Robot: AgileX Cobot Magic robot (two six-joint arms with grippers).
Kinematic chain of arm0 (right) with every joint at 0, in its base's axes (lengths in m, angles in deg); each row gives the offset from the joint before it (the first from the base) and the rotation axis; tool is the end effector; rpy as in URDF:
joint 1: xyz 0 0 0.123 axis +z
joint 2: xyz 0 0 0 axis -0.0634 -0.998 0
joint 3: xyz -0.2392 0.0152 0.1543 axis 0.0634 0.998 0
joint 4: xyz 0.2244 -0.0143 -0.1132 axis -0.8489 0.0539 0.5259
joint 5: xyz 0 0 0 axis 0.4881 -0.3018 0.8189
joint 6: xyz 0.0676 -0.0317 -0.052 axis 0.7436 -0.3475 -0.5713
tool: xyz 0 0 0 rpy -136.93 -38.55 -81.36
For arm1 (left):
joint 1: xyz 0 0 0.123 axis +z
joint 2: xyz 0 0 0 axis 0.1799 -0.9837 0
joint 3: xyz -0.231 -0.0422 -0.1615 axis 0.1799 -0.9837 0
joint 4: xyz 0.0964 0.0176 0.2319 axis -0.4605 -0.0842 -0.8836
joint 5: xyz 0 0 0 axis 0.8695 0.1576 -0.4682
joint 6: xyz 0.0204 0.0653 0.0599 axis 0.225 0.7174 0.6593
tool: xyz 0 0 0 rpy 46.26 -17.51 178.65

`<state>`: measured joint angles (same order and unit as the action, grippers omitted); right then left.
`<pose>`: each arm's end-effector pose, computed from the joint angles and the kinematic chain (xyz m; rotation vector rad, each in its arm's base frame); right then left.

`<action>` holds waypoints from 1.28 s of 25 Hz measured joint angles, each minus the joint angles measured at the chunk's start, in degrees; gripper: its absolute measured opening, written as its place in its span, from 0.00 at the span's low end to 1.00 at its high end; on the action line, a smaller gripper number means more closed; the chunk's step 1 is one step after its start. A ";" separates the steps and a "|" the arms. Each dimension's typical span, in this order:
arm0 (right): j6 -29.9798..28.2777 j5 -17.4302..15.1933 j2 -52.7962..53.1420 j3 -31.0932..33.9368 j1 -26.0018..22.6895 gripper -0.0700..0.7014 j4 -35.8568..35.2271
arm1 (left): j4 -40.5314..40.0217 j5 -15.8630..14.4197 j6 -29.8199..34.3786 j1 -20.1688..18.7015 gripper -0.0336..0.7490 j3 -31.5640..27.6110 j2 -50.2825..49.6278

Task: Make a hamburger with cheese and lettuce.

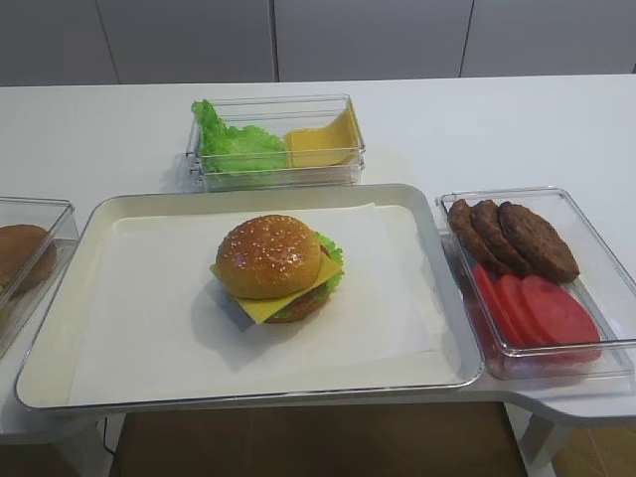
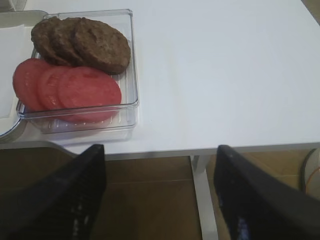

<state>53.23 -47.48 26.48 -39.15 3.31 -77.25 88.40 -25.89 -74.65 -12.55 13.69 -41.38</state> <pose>-0.0101 0.0043 0.2645 0.0008 2.1236 0.0587 -0.0123 0.0027 0.2670 0.0457 2.1494 0.0144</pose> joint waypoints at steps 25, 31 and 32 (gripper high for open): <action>0.00 0.00 0.00 0.00 0.00 0.75 0.00 | 0.00 0.00 0.00 0.00 0.41 0.00 0.00; 0.00 0.00 0.00 0.00 0.00 0.75 0.00 | 0.00 0.00 0.00 0.00 0.41 0.00 0.00; 0.00 0.00 0.00 0.00 0.00 0.75 0.00 | 0.00 0.00 0.00 0.00 0.41 0.00 0.00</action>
<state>53.23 -47.48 26.48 -39.15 3.31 -77.25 88.40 -25.89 -74.65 -12.55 13.69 -41.38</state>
